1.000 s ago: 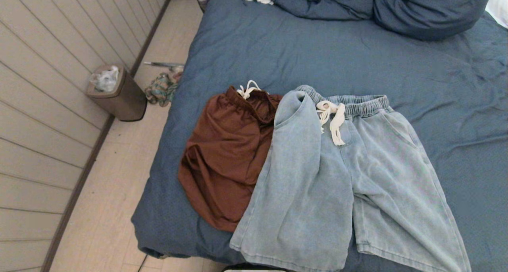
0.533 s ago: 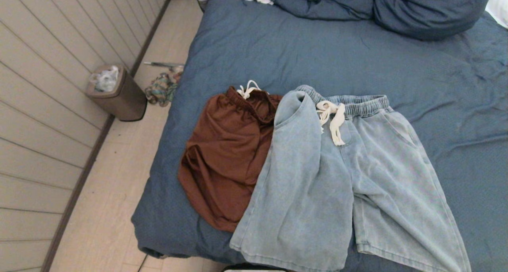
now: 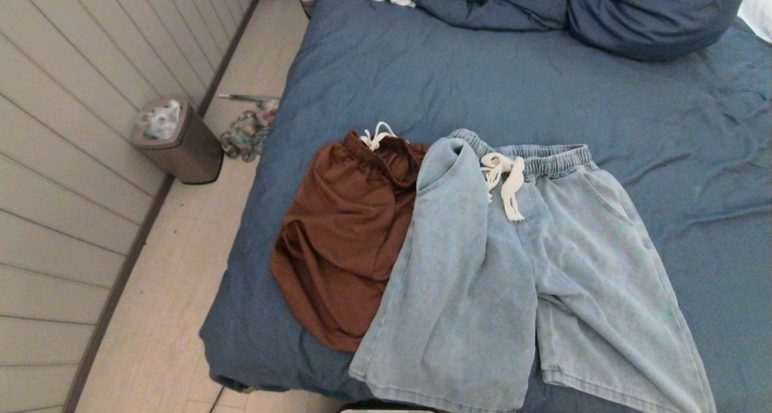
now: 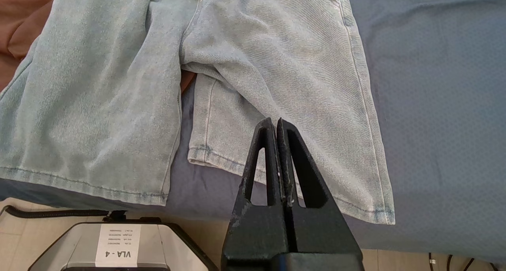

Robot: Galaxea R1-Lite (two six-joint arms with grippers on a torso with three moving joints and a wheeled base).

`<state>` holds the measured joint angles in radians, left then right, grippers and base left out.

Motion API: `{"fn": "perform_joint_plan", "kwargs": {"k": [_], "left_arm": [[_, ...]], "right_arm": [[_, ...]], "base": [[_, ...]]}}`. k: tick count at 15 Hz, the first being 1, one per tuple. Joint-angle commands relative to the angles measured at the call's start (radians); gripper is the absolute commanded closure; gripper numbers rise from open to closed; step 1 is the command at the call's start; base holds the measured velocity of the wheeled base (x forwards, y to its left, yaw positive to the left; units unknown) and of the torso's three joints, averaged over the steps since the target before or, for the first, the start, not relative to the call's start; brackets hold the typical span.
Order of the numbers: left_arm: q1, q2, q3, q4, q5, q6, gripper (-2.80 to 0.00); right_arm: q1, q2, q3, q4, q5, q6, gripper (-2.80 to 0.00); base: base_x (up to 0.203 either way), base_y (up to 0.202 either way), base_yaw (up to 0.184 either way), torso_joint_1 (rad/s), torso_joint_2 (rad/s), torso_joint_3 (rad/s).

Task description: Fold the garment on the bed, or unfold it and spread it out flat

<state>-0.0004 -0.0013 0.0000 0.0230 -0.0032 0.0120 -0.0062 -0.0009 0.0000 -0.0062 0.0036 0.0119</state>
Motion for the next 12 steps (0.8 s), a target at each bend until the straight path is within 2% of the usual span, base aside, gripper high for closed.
{"fn": "perform_joint_plan", "kwargs": {"k": [1, 12], "left_arm": [[0.0, 0.001, 0.003, 0.0, 0.0, 0.0, 0.0], [-0.001, 0.001, 0.003, 0.0, 0.0, 0.0, 0.0]], "right_arm": [[0.0, -0.007, 0.002, 0.0, 0.001, 0.0, 0.0], [0.0, -0.007, 0.002, -0.001, 0.001, -0.002, 0.0]], "base": [[0.0, 0.0, 0.0, 0.0, 0.0, 0.0], [0.0, 0.0, 0.0, 0.0, 0.0, 0.0]]}}
